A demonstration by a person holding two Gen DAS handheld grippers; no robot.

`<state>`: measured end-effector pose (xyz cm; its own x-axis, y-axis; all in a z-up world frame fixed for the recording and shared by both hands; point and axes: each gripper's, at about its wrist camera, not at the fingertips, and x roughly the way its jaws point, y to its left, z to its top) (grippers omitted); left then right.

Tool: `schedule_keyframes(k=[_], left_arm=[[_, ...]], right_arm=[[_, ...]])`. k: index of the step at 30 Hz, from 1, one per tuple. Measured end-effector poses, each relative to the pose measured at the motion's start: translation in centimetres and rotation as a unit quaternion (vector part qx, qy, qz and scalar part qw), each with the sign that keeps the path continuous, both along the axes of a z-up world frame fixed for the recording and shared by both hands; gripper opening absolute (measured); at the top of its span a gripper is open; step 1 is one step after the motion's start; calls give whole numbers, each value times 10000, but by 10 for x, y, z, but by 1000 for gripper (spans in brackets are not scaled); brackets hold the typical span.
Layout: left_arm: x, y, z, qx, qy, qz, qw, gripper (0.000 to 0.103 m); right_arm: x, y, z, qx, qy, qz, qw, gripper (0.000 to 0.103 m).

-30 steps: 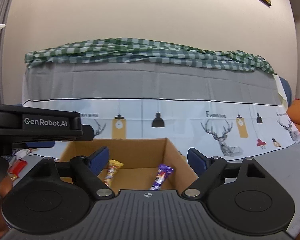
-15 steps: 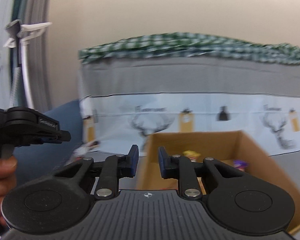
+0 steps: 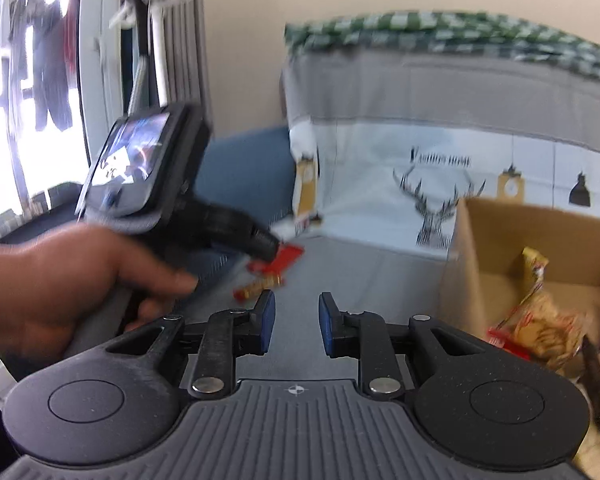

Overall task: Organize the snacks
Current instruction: 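Move both grippers down toward the red spicy pack and small yellow snack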

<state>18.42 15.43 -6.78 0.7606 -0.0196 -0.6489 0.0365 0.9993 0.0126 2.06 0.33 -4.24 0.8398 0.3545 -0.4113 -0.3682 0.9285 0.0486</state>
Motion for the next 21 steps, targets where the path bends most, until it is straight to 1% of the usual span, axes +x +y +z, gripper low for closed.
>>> schedule_keyframes(k=[2,3,4,5,6,7,8,9,10,11,12,13,14,15,16,18,19,20,21], left_arm=[[10,-5,-12,210,176,-126,9995,43],[13,-6,-17,319,240,-164,9991,43],[16,-7,-22,387,349,-216,9984,26],[19,-6,-25,423,412,-216,9980,15],[20,-5,-24,408,388,-222,9982,10],[21,-1,-20,157,415,-274,9986,0],[21,4,-13,-355,432,-383,9977,0],[22,8,-8,-828,437,-584,9939,0],[22,9,-4,-1107,449,-790,9897,4],[23,9,-2,-1133,416,-818,9893,22],[23,9,-1,-975,294,-649,9927,35],[24,9,0,-680,80,-354,9970,49],[27,8,0,-489,-28,-185,9986,47],[31,7,-1,-357,-82,-90,9993,42],[36,4,-4,-210,-133,-23,9997,41],[47,-11,-10,289,-166,60,9994,43],[53,-20,-16,649,-118,122,9978,47],[59,-27,-22,906,-50,184,9957,52],[65,-29,-28,1074,24,261,9939,54]], right_arm=[[8,2,-5,126,171,84,9997,27],[11,4,-8,105,180,104,9997,33],[14,5,-11,60,188,107,9997,37],[18,7,-14,40,256,114,9996,38],[21,8,-16,54,341,117,9993,38],[24,9,-18,78,399,104,9991,39],[28,11,-20,82,429,70,9990,42],[31,13,-21,71,449,22,9990,47],[35,14,-23,77,476,-36,9988,49],[38,15,-25,107,507,-101,9986,50],[42,17,-27,142,550,-169,9982,50],[46,20,-29,152,594,-243,9978,50],[51,22,-32,143,634,-315,9974,50],[55,24,-35,158,685,-359,9969,50],[58,25,-38,200,756,-385,9962,50],[62,27,-40,264,834,-403,9953,50],[62,28,-41,263,837,-387,9954,50],[63,29,-41,261,845,-365,9954,50],[63,29,-41,277,854,-342,9954,50]])
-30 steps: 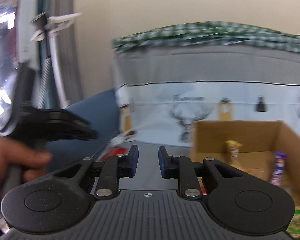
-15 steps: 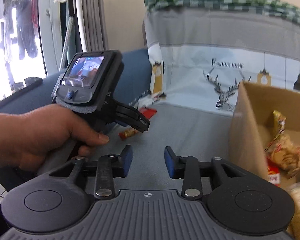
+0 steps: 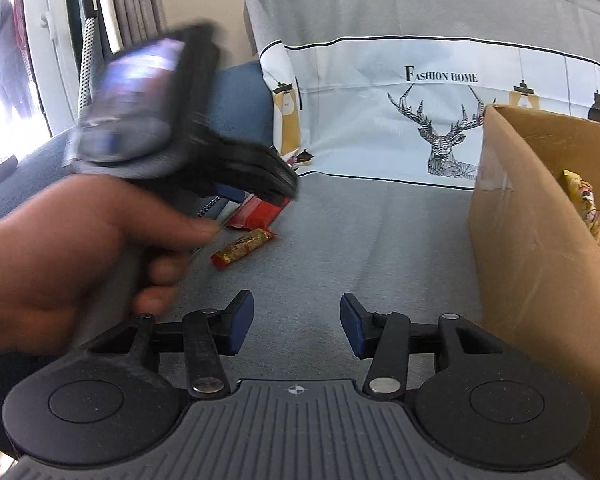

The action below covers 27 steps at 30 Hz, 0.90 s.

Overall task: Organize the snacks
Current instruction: 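Move both grippers down toward the red spicy pack and small yellow snack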

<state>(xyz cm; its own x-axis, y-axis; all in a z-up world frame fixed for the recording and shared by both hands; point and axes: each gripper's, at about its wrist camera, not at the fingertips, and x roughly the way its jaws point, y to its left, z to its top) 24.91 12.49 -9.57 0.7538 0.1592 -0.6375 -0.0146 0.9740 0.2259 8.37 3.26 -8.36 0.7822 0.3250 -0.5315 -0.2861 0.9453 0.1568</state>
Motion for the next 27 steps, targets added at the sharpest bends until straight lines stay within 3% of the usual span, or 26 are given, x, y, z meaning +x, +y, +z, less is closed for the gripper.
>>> schedule_keyframes(k=[2,7,8,13,14,15,18,20,21,23,25,27], left_arm=[[11,-3,-10,198,141,190,9995,56],[25,13,-12,-340,156,384,9986,52],[25,17,-12,-515,182,354,9979,43],[16,23,2,-1121,262,81,9933,28],[13,25,7,-1314,267,17,9910,9],[8,26,14,-1504,270,-66,9882,1],[-7,29,32,-2235,613,-576,9711,0],[-15,30,35,-2527,868,-915,9593,8],[-22,30,39,-2410,772,-948,9628,12],[-31,28,44,-1762,534,-768,9799,45],[-33,25,39,-1265,513,-589,9889,61],[-30,18,26,-952,767,-750,9897,64]], right_arm=[[1,0,0,6,16,21,10000,50],[5,-1,-3,34,178,-7,9998,50],[6,-1,-3,43,199,-10,9998,50],[5,0,-4,49,194,16,9998,50],[3,0,-3,43,179,22,9998,50],[2,0,-3,41,170,21,9998,50],[5,-1,-3,37,166,-13,9999,50],[6,-2,-3,31,192,-57,9998,50],[6,-2,-4,29,211,-75,9997,50],[6,-3,-5,25,264,-119,9996,50],[6,-4,-5,49,315,-143,9994,50],[6,-3,-5,57,311,-121,9994,50]])
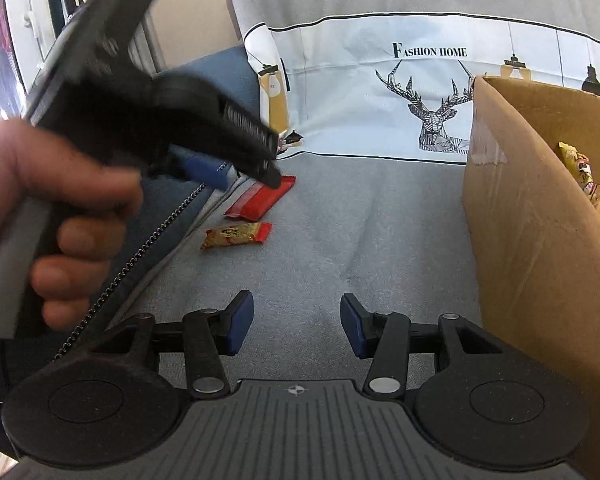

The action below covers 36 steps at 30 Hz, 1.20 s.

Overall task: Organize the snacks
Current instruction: 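Move both grippers down toward the red spicy pack and small yellow snack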

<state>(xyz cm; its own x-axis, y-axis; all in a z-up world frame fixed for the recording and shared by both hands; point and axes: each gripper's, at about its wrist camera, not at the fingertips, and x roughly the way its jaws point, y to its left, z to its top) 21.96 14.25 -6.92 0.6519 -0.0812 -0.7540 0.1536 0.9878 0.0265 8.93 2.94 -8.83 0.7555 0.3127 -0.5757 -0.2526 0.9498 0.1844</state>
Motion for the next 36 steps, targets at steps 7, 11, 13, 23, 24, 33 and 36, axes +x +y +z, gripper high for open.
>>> schedule_keyframes(k=[7,11,13,23,24,33,36], left_arm=[[4,8,-3,-254,539,-71,9982,0],[1,12,16,-1020,509,-392,9927,2],[3,12,17,-1166,284,-263,9924,17],[41,-16,-29,809,-428,486,9946,62],[44,-12,-29,627,-393,492,9960,54],[32,15,15,-455,-209,660,9966,0],[19,21,32,-960,88,502,9941,0]], right_arm=[[1,1,-2,-16,82,6,10000,52],[4,1,-2,-5,137,-21,9999,55],[5,1,-2,0,160,-33,9999,55],[6,1,-4,40,214,19,9998,56],[6,0,-4,41,224,19,9997,56],[7,2,-5,38,228,36,9997,56],[6,2,-4,34,210,44,9998,56]])
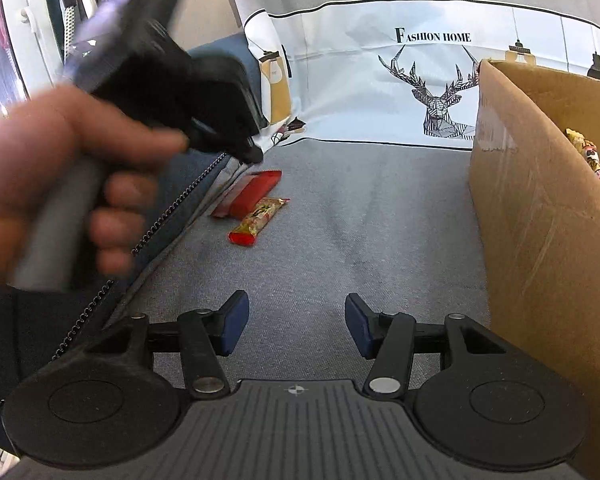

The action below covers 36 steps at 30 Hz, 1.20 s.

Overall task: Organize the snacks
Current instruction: 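Move both grippers down toward the red spicy pack and small yellow snack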

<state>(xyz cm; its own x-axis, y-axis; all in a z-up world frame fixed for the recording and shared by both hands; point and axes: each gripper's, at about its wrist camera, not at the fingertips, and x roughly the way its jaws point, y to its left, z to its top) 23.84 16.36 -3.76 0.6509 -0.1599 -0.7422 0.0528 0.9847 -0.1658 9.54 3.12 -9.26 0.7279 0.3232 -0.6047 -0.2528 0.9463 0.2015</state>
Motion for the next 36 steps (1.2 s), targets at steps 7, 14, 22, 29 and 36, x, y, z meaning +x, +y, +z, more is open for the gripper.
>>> schedule_keyframes(k=[7,14,22,29,36], left_arm=[[-7,-22,-29,947,289,-330,9945,51],[-7,-18,-26,-279,475,-1110,9923,22],[11,-10,-35,993,-45,60,9950,43],[24,-15,-51,1558,64,398,9870,21],[15,-5,-28,771,85,464,9959,0]], right_arm=[[-3,0,1,12,-10,8,10000,56],[-1,-1,1,28,35,-23,10000,56],[2,1,0,54,87,-69,9999,56],[4,0,0,61,104,-77,9999,56],[4,0,-1,33,87,-79,9999,56]])
